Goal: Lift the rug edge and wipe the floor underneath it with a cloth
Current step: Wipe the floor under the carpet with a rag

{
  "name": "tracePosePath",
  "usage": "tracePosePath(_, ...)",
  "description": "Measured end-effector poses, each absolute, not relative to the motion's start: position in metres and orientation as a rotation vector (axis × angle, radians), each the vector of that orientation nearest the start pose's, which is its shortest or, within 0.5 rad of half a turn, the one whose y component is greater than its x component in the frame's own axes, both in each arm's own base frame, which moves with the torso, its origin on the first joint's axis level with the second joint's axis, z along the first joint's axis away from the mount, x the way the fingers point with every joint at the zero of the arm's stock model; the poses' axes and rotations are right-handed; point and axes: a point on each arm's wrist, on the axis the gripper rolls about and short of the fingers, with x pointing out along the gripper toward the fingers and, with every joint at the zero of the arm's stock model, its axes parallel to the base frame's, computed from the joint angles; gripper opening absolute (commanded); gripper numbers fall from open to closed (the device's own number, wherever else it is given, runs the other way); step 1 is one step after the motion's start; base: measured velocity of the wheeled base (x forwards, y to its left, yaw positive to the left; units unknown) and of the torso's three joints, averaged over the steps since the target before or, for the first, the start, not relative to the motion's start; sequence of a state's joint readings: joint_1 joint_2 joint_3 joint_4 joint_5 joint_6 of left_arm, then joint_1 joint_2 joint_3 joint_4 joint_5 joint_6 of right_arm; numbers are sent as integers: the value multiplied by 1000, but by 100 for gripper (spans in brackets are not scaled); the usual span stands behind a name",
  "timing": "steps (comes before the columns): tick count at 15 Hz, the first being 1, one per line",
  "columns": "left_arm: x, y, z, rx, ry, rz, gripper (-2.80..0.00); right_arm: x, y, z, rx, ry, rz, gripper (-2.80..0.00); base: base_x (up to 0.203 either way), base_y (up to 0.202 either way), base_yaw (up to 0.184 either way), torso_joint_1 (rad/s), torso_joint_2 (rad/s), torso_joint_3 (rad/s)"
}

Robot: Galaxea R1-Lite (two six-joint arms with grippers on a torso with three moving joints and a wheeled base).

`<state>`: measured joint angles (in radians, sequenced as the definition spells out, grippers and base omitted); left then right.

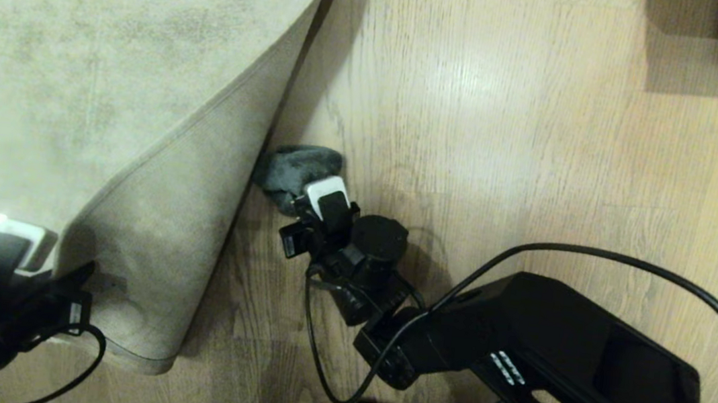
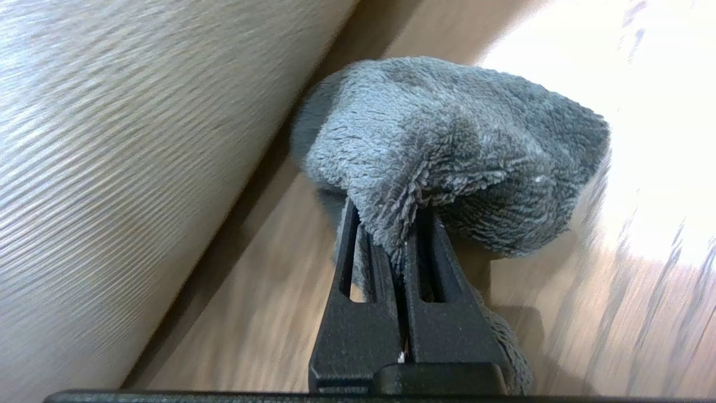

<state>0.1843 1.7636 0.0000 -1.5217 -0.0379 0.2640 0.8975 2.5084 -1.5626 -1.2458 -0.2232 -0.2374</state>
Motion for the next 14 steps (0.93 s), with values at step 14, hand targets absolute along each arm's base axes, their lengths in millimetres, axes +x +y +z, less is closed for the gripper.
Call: tracePosePath(14,195,35,84,234,259,112,-280,183,419,15,-177,-153,942,-280,0,0,0,0,0,0)
